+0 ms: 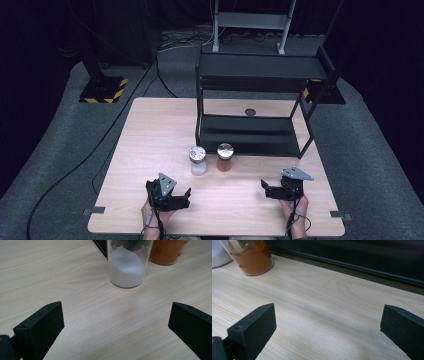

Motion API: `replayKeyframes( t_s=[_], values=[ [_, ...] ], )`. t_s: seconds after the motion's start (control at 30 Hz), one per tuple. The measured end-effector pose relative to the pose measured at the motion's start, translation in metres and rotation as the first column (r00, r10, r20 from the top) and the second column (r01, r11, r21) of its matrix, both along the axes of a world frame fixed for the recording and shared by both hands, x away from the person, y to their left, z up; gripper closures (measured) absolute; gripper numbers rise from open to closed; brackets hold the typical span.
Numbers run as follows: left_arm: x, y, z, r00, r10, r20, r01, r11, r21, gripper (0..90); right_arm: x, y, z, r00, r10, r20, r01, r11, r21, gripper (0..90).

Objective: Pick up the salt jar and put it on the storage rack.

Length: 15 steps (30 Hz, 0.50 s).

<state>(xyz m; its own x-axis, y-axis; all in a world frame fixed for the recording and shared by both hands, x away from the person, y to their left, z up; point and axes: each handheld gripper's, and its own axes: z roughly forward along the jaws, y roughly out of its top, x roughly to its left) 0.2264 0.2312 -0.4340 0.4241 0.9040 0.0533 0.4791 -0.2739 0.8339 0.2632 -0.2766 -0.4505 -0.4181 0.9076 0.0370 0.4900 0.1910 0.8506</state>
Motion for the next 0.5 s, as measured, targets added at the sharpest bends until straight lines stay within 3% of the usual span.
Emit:
replayKeyframes(
  t_s=[0.5],
  values=[
    [0.028,-0.013,0.007,0.9985,-0.045,-0.033,0.044,0.9989,-0.014,0.0,0.0,-0.001,-0.001,1.0,0.002,0.003,-0.002,1.0,0.003,0.0]
  ],
)
